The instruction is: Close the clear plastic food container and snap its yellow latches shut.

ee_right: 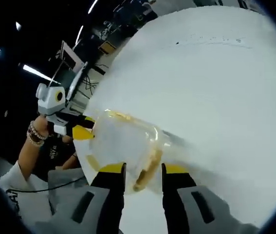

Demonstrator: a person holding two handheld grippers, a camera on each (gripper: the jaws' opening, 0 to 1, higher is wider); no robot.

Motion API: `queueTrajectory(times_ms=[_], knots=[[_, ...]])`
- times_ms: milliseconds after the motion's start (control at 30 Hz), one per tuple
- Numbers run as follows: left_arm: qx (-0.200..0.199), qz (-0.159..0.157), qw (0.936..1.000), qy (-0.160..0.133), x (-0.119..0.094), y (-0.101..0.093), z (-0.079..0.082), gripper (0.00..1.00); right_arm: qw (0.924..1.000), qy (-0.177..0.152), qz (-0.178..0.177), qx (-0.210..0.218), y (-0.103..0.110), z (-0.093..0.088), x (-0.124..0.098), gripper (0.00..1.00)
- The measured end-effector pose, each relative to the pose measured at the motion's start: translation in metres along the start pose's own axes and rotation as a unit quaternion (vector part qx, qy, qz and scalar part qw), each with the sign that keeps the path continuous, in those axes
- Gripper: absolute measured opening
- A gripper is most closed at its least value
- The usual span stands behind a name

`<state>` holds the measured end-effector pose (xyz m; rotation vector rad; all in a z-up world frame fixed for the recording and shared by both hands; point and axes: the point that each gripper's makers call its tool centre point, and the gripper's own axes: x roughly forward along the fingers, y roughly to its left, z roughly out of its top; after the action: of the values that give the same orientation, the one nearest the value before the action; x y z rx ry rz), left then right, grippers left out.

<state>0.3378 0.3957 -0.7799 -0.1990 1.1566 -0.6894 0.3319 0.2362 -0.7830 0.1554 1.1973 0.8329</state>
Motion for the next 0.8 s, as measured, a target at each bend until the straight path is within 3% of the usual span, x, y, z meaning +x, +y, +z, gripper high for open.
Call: queueTrajectory(times_ms=[100, 133, 233, 267, 400, 500, 600, 800], knots=[[0.02, 0.002, 0.9998, -0.004, -0.009, 0.001, 0.0, 0.24, 0.9984, -0.026, -0.03, -0.04, -0.001, 0.02, -0.014, 0.38], [0.021, 0.006, 0.9997, -0.014, -0.013, 0.002, 0.003, 0.24, 0.9974, -0.037, -0.031, -0.053, 0.002, 0.026, -0.02, 0.36], [0.012, 0.013, 0.9968, -0.078, -0.023, 0.002, 0.025, 0.23, 0.9935, -0.074, -0.039, -0.077, 0.007, 0.048, -0.033, 0.24], [0.015, 0.012, 0.9934, -0.113, -0.025, 0.0, 0.036, 0.22, 0.993, -0.083, -0.032, -0.077, 0.012, 0.055, -0.036, 0.22], [0.01, -0.027, 0.9883, -0.149, -0.019, -0.027, 0.045, 0.11, 0.9913, -0.104, -0.002, -0.081, 0.029, 0.067, -0.026, 0.04], [0.034, -0.046, 0.9875, -0.147, -0.004, -0.048, 0.041, 0.0, 0.9919, -0.096, 0.024, -0.079, 0.043, 0.066, -0.009, 0.0], [0.068, -0.044, 0.9869, -0.139, 0.014, -0.062, 0.033, 0.0, 0.9921, -0.073, 0.036, -0.096, 0.054, 0.057, 0.009, 0.0], [0.053, -0.048, 0.9895, -0.126, 0.032, -0.064, 0.023, 0.0, 0.991, -0.053, 0.037, -0.117, 0.06, 0.049, 0.033, 0.0]])
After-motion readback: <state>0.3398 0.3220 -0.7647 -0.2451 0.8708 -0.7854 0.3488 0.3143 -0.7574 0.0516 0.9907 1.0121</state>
